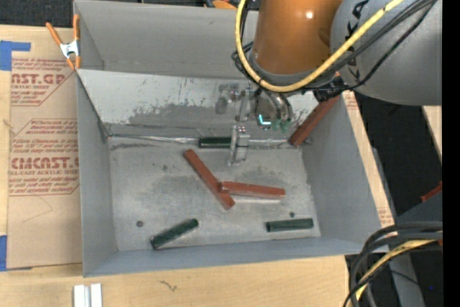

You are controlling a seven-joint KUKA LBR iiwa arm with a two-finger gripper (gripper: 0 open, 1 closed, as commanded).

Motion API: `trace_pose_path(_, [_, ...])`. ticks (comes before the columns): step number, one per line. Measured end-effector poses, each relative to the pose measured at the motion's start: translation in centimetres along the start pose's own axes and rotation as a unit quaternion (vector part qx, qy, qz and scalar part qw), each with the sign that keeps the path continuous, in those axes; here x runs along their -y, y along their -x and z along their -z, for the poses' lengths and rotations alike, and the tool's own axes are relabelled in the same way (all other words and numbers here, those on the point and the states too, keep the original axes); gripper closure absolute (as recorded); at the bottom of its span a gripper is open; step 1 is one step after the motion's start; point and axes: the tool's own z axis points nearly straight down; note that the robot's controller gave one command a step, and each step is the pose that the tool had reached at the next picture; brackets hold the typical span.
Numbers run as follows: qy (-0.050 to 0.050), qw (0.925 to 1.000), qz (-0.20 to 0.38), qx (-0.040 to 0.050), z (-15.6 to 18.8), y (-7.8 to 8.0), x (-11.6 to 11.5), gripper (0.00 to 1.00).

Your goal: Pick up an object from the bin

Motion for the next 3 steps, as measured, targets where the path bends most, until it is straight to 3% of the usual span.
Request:
trace_pose_path(1, [-0.001, 0.9999, -0.01, -0.0008, -12.3, -1.9, 10.4, 0.0])
trace_pose_path(2, [0.0, 0.9998, -0.02, -0.0007, -17.7, -5.5, 12.5, 0.0])
trace_pose_path(3, [0.0, 0.9998, -0.019, 0.0028, -17.4, -5.2, 12.4, 1.0])
